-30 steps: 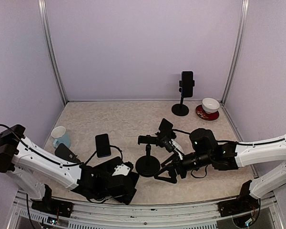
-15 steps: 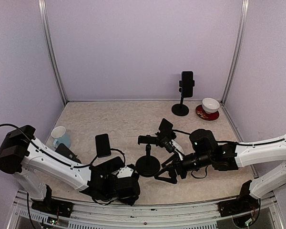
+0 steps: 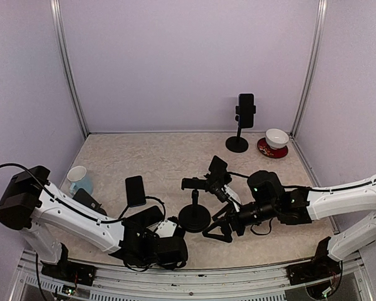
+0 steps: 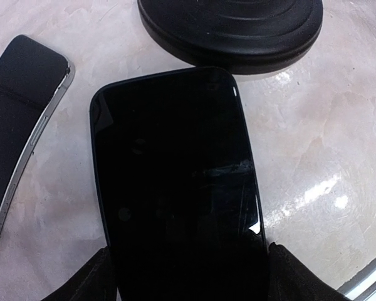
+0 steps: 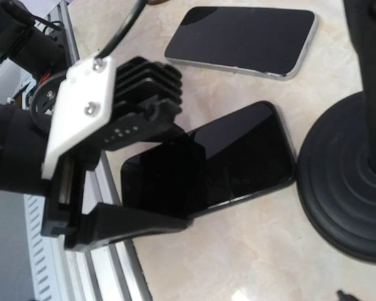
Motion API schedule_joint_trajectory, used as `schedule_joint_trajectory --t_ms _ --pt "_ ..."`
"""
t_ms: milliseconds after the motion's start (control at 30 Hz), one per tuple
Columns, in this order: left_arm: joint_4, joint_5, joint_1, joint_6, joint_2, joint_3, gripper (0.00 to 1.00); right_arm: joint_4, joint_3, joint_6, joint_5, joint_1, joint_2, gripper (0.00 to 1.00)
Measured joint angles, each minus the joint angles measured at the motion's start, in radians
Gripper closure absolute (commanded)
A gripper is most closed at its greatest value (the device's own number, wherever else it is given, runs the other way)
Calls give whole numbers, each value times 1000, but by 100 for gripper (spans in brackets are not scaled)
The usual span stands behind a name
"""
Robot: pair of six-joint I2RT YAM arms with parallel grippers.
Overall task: Place the phone on the phone stand
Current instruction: Move the phone to the corner of the board.
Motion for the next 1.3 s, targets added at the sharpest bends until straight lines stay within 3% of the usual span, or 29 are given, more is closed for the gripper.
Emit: schedule_joint_trajectory --t_ms 200,533,867,933,1033,1133,1200,1300 --pt "0 -5 -3 1 0 0 43 0 0 0 0 0 0 0" --pt "11 -17 -18 31 -36 -35 51 2 0 1 -2 0 1 0" --pt "51 -97 -52 77 -189 -74 53 40 0 47 -35 0 19 0" --pt "71 -102 -57 95 -196 -74 47 53 0 63 -43 0 27 0" --pt "85 -101 -67 116 -191 -74 23 70 0 80 -54 0 43 0" --pt "70 -100 -68 105 -168 -66 9 80 0 87 -59 0 53 0" --pt "32 -101 -69 79 -134 -45 2 82 0 87 -59 0 54 0" --pt "-21 -98 -76 47 -76 -6 1 82 0 87 -58 0 54 0"
